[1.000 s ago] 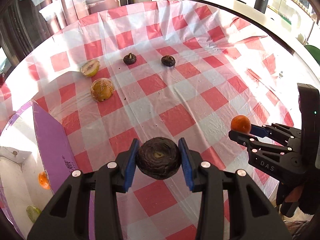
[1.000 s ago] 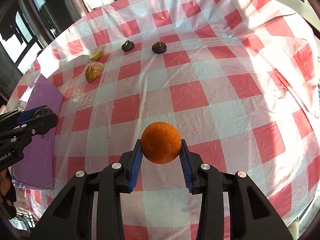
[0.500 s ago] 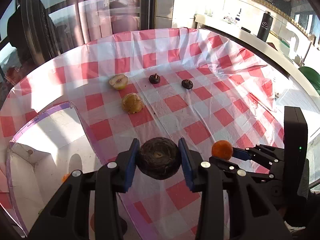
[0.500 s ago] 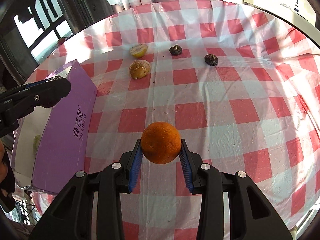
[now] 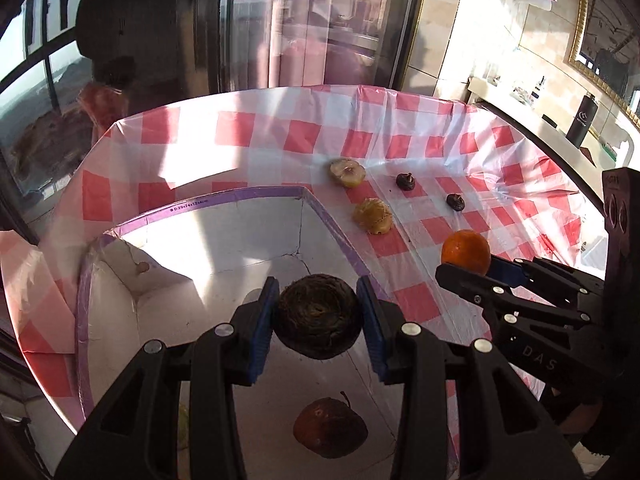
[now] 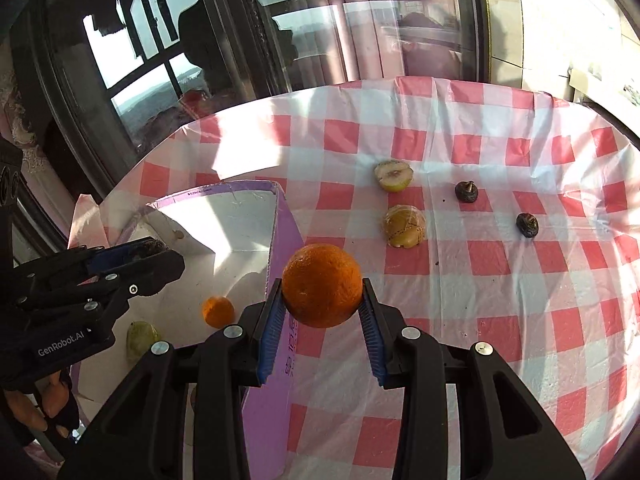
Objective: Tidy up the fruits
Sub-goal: 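Carry the dark brown fruit and the orange in both tools over the box, then open the left tool to drop the dark brown fruit while the right tool drops the orange into the box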
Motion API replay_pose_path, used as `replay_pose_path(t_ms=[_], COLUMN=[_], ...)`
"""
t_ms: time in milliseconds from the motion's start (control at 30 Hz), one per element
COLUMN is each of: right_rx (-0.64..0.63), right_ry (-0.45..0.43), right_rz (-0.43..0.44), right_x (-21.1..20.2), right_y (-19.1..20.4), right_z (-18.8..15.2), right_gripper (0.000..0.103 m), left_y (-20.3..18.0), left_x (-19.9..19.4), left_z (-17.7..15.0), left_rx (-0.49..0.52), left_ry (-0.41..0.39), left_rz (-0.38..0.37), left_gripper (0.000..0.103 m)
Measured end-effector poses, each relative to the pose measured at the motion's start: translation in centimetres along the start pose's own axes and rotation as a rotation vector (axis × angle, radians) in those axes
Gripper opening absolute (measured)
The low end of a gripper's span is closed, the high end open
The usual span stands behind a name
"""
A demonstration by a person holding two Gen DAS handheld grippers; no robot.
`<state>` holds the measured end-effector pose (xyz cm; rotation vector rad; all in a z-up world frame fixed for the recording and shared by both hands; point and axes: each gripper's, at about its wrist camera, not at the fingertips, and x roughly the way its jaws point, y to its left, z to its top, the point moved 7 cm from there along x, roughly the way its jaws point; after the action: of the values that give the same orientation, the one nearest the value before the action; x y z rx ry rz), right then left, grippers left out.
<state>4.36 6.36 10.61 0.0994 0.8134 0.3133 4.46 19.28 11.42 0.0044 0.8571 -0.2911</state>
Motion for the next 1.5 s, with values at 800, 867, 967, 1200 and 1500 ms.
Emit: replay_pose_path(t_ms=[800,867,967,1200,1500], right_rx=[-0.308,-0.299,-0.323,-0.358,-0.300], right_ry=[0.215,0.217,0.243,0.264,0.246], right_rz=[0.038,0.028,0.009,-0.012,-0.015], right_x=[6.6,6.8,7.2,7.2,7.1], right_y=[10.8,10.7,10.8,11.0,10.5], right_z=[-5.5,-5.4,-5.7,-6.0,-5.6], right_gripper=[0.037,0.037,0.037,0.038,0.054], left_y=[12.5,12.8,13.0,12.9,12.1], left_x=[1.7,2.1,2.4,2.5,2.2], left_z=[-8.0,-8.4,-8.3,-8.2,-8.3], left_rx=[-0.179,-0.184,-0.173,-0.158,-0.118], left_ry=[0.209,0.228,0.236,0.240,0.226], left_rz=[0.236,0.239,0.250,0.258,0.242], left_gripper=[0.040,0.040,0.040,0.042,0.066])
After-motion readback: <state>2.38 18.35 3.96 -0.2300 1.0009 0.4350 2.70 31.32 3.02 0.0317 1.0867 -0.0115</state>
